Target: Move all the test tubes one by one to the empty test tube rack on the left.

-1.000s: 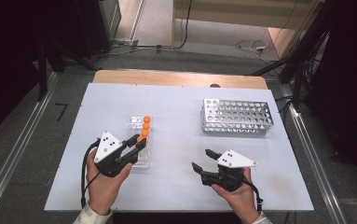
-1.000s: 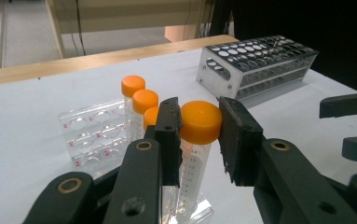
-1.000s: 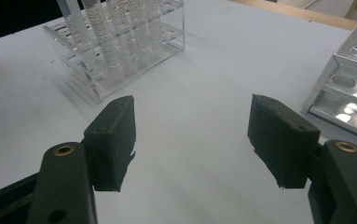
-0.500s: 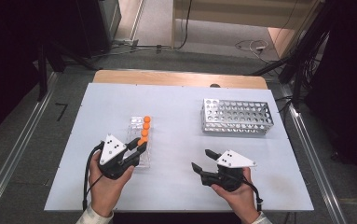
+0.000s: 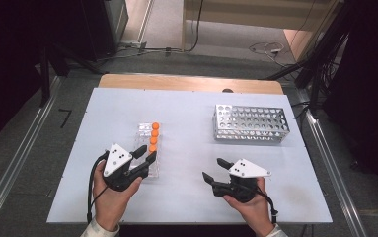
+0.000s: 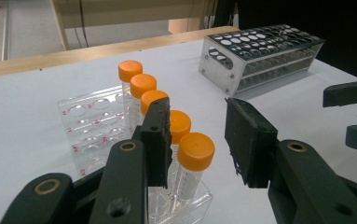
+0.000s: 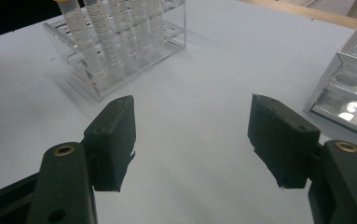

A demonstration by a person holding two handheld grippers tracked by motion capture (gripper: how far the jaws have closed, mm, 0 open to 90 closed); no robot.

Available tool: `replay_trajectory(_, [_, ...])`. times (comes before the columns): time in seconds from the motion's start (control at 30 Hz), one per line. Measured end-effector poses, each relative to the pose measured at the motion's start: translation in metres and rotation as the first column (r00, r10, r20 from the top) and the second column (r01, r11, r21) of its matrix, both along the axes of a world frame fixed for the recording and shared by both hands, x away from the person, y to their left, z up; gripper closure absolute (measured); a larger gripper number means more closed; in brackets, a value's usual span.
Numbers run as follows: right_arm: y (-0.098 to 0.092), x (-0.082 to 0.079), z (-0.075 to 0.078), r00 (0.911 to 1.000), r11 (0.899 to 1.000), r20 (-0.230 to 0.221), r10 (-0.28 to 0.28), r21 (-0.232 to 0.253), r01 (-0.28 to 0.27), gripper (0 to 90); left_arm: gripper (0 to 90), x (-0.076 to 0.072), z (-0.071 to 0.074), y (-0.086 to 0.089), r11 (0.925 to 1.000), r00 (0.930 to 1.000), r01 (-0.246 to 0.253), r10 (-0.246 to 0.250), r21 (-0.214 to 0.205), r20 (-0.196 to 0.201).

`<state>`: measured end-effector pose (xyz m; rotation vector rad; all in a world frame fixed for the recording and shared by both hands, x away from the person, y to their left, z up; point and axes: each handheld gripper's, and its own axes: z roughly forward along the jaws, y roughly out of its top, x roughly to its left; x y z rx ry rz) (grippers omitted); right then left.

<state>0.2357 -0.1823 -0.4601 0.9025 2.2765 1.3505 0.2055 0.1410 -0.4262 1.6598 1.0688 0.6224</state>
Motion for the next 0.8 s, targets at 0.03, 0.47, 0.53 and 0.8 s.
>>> replay_trajectory(0.03, [0.0,-0.0001,0.0001,1.0,1.0,0.0,0.0,0.001,0.0,31.0,59.5,-0.0001,0.0002,0.0001,1.0,1.0,0.001,-0.001,-0.001,0.0])
replay_trajectory(0.47, [-0.002,0.0005,0.0015,1.0,1.0,0.005,-0.006,0.006,0.006,30.9,44.6,-0.0009,0.0019,0.0023,0.9991,1.0,-0.005,0.005,-0.043,0.004])
replay_trajectory(0.53, [-0.0023,0.0005,0.0019,1.0,1.0,0.005,-0.008,0.008,0.008,30.9,40.1,-0.0002,0.0018,0.0034,0.9986,1.0,-0.009,0.009,-0.052,0.001])
replay_trajectory(0.8, [-0.006,0.0027,0.0026,0.9998,1.0,0.006,-0.02,0.012,0.02,30.6,31.4,-0.0004,0.0018,0.0056,0.9975,0.9999,-0.014,0.015,-0.069,0.002])
